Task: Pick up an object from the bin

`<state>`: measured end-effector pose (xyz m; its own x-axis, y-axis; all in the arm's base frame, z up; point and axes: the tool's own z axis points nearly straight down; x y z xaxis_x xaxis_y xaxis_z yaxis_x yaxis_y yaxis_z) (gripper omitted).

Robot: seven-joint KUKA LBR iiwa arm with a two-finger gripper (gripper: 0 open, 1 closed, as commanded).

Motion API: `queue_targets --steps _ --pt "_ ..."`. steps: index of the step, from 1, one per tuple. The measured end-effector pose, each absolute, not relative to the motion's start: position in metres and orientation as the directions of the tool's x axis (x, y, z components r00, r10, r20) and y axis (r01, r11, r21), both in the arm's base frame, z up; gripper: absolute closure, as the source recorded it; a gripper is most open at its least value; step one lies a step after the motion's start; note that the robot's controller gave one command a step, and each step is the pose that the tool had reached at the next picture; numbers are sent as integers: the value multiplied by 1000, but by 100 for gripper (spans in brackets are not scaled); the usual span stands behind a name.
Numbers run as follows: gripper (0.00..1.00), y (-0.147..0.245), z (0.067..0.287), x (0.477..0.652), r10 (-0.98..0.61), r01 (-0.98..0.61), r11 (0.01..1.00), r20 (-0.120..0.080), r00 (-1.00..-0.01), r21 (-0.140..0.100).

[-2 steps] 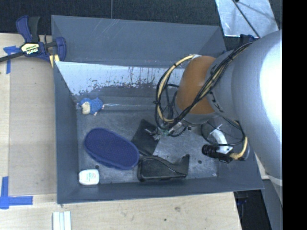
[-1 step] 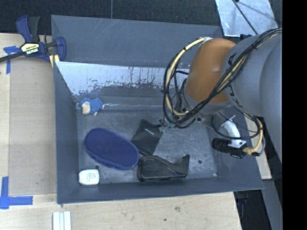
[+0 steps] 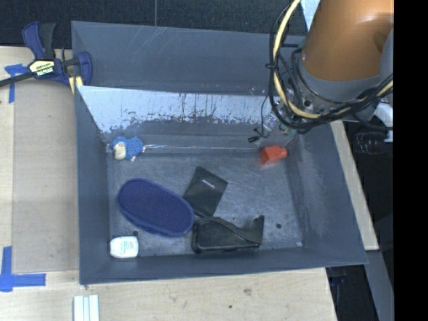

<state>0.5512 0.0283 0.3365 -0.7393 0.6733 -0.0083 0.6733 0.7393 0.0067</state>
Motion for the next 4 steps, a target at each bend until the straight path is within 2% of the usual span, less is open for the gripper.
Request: queue_targets --steps 1,2,3,4 --pt "100 40 229 524 304 304 953 1 -953 -1" --pt "100 25 156 521 384 384 923 4 -923 -3" --pt "0 26 160 522 383 383 924 -3 -924 0" --pt "0 38 88 536 446 446 895 -13 -895 8"
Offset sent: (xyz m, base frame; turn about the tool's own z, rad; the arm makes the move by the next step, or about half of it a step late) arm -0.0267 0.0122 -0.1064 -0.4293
